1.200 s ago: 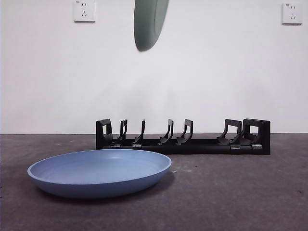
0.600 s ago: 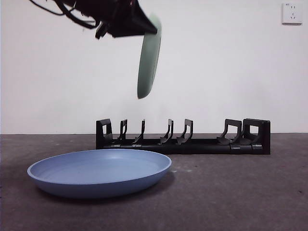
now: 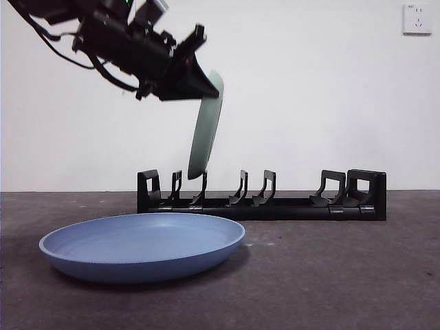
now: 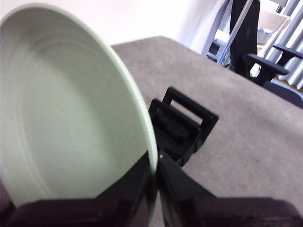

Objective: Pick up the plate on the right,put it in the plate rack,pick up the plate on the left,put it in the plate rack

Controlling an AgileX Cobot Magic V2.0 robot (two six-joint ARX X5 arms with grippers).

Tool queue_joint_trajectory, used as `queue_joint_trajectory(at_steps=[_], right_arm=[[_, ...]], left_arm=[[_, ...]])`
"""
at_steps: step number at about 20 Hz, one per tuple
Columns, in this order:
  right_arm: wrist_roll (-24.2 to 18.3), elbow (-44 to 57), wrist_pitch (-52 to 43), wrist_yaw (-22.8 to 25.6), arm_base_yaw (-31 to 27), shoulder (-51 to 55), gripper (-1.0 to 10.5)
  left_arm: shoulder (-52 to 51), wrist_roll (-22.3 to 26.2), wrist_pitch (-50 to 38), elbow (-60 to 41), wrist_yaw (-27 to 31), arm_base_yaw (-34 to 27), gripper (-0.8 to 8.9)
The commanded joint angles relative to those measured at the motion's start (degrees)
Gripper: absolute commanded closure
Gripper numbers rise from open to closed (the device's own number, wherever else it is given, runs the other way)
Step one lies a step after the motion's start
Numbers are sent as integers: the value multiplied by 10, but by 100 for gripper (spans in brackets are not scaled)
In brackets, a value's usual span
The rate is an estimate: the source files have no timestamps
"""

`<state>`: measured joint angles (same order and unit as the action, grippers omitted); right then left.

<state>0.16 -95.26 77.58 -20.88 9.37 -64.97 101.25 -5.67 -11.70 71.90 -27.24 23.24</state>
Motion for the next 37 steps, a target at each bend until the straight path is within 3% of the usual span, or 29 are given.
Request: queue_joint_trajectory(at_steps=[1, 13, 21, 24, 27, 32, 37], right_arm=[[-10, 25, 14, -1, 1, 0, 600], [-19, 52, -13, -1, 1, 0, 600], [-19, 52, -12, -1, 1, 0, 600], [-19, 52, -11, -1, 1, 0, 600], [-19, 52, -11, -1, 1, 0, 600], [-19, 52, -12, -1, 1, 0, 600], [-19, 52, -24, -1, 1, -4, 600]], left_arm=[[17, 4, -12, -1, 5, -2, 821], [29, 85, 64, -1, 47, -2, 822], [29, 94, 118, -1, 47, -2, 802], [28, 93, 121, -1, 43, -2, 656], [23, 93, 125, -1, 37, -2, 647], [-21, 89, 141, -1, 13, -2, 647], [-129, 107, 233, -1, 13, -2, 646]])
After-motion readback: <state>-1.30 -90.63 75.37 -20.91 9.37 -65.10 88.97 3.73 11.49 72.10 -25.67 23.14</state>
